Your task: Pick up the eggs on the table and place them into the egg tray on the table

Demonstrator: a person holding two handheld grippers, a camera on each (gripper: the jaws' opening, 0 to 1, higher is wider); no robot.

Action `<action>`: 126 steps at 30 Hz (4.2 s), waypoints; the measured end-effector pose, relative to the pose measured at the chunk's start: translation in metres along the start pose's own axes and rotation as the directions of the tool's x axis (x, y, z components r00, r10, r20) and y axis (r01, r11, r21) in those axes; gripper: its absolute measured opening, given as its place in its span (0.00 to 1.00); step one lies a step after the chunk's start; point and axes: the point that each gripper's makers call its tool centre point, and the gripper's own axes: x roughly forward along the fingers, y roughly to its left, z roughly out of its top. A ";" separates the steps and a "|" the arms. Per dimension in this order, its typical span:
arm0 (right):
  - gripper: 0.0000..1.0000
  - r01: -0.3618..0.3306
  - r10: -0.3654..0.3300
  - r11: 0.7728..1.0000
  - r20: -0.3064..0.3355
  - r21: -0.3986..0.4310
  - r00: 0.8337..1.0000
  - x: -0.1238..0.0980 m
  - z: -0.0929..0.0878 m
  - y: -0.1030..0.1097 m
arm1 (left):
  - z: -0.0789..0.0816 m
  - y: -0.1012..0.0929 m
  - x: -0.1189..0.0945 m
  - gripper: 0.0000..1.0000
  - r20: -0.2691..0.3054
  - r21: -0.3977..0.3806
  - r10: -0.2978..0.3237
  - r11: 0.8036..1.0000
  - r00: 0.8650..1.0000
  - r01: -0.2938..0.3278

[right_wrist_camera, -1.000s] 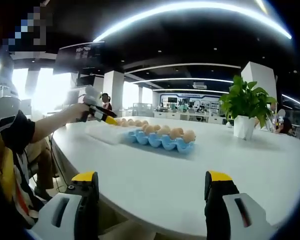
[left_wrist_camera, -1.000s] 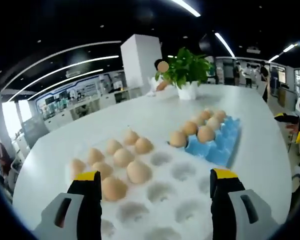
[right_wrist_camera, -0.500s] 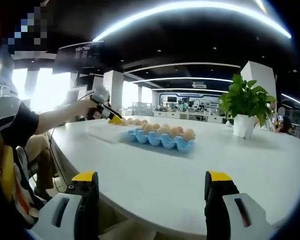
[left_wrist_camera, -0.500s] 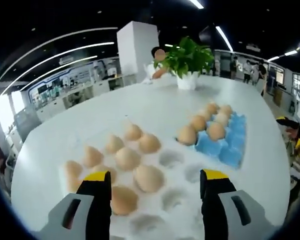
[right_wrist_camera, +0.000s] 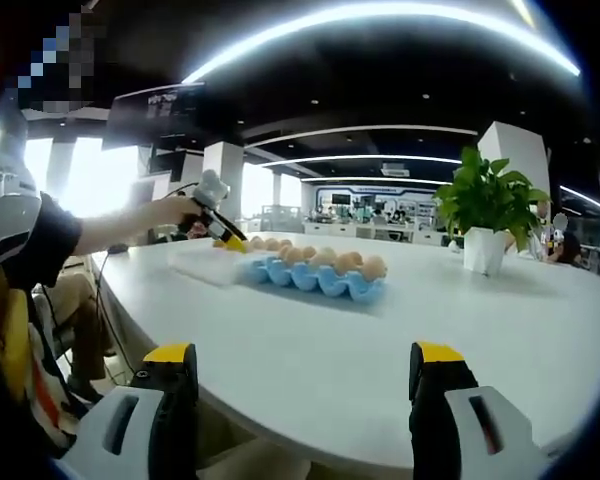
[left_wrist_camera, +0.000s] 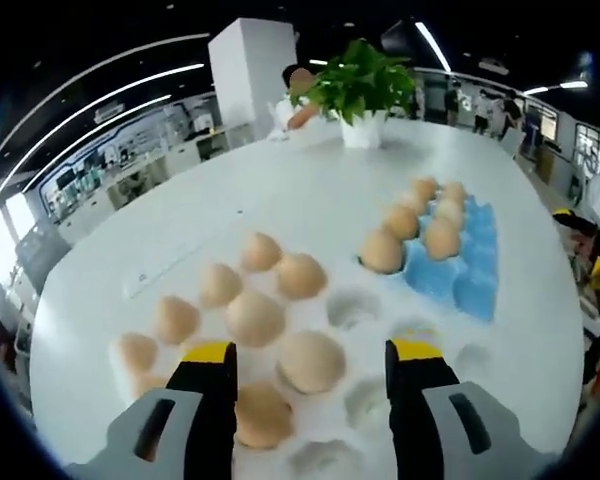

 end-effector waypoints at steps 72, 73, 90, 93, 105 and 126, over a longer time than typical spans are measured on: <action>0.91 0.007 -0.007 1.000 -0.006 0.017 1.000 0.005 -0.006 -0.008 | -0.001 0.000 0.006 0.26 -0.132 0.026 -0.080 0.996 0.988 0.084; 0.91 0.009 -0.008 1.000 -0.006 0.018 1.000 0.005 -0.006 -0.008 | -0.001 -0.001 0.006 0.26 -0.132 0.026 -0.080 0.996 0.988 0.084; 0.91 0.012 -0.012 1.000 -0.008 0.017 1.000 0.004 -0.006 -0.008 | 0.000 0.002 0.006 0.26 -0.137 0.043 -0.065 0.997 0.988 0.072; 0.91 0.012 -0.012 1.000 -0.008 0.019 1.000 0.005 -0.006 -0.008 | 0.000 0.001 0.005 0.26 -0.138 0.046 -0.063 0.997 0.988 0.070; 0.91 0.015 -0.015 1.000 -0.004 0.018 1.000 0.002 -0.006 -0.008 | 0.005 0.002 0.002 0.26 -0.142 0.065 -0.044 0.996 0.989 0.053; 0.91 0.021 -0.021 1.000 0.010 0.020 1.000 -0.005 -0.003 -0.008 | 0.017 -0.001 -0.011 0.26 -0.131 0.112 0.012 0.994 0.991 0.002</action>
